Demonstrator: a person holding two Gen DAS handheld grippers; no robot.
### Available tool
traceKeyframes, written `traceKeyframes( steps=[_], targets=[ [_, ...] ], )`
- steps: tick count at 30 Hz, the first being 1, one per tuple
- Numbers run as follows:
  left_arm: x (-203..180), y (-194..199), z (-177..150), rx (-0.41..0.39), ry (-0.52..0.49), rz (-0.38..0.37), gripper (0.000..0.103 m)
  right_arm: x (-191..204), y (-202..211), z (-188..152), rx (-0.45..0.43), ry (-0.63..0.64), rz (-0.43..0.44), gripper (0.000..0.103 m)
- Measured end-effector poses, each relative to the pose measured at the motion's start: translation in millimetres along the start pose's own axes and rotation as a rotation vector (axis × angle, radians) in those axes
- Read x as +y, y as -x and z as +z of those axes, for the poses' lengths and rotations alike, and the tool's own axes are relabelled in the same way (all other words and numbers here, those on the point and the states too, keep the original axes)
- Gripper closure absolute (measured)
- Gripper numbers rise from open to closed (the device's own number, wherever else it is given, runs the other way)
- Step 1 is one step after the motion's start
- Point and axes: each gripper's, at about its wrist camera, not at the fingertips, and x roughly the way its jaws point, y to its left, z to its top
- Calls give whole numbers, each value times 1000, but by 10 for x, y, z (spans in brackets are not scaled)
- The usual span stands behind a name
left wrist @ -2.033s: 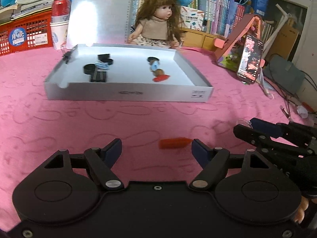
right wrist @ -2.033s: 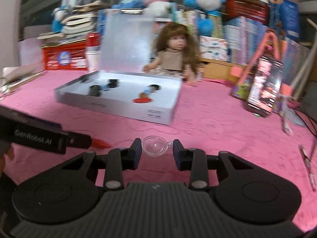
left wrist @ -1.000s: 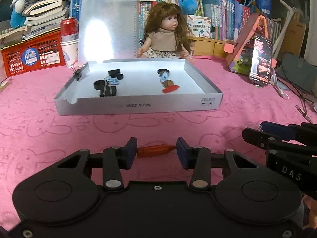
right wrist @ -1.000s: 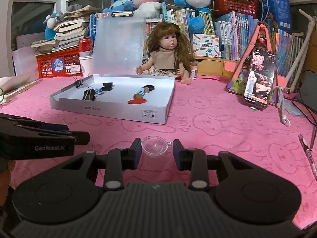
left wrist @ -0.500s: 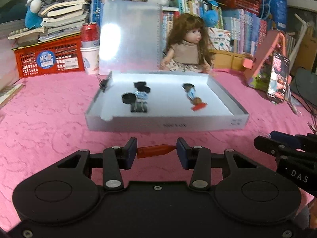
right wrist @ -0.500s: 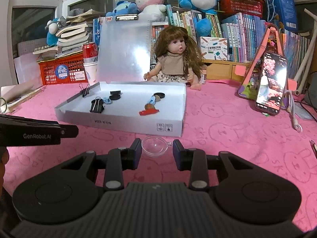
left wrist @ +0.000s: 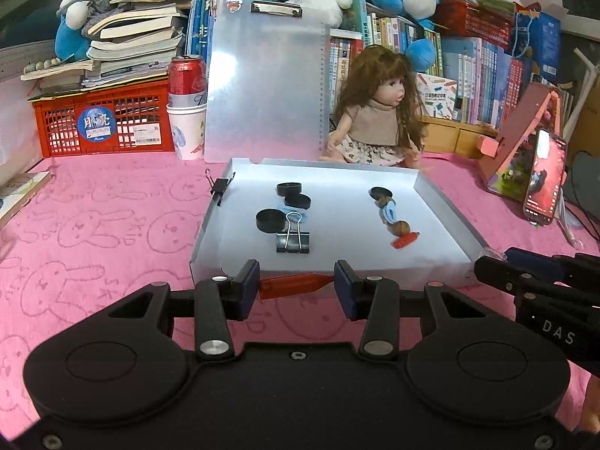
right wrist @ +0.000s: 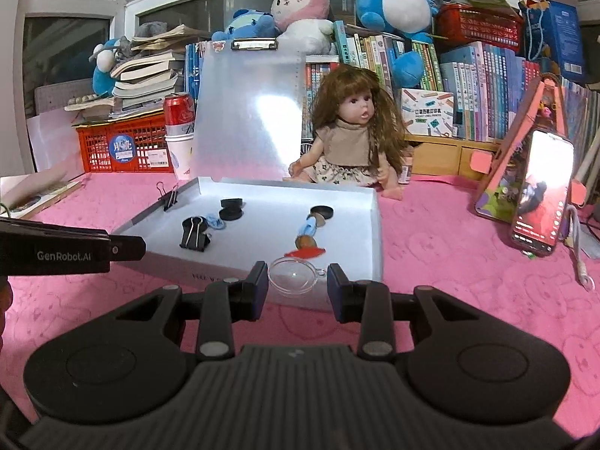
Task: Organize rigid objects
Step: 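Carry the red stick in the left gripper and clear lid in the right gripper into the box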
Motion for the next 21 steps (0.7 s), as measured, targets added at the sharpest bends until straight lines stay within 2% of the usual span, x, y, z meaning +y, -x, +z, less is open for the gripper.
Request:
traceKeyframes(
  steps=[21],
  targets=[
    [110, -431, 225, 31, 41, -17, 61, 36, -425, 221, 56, -22, -37, 63]
  ],
)
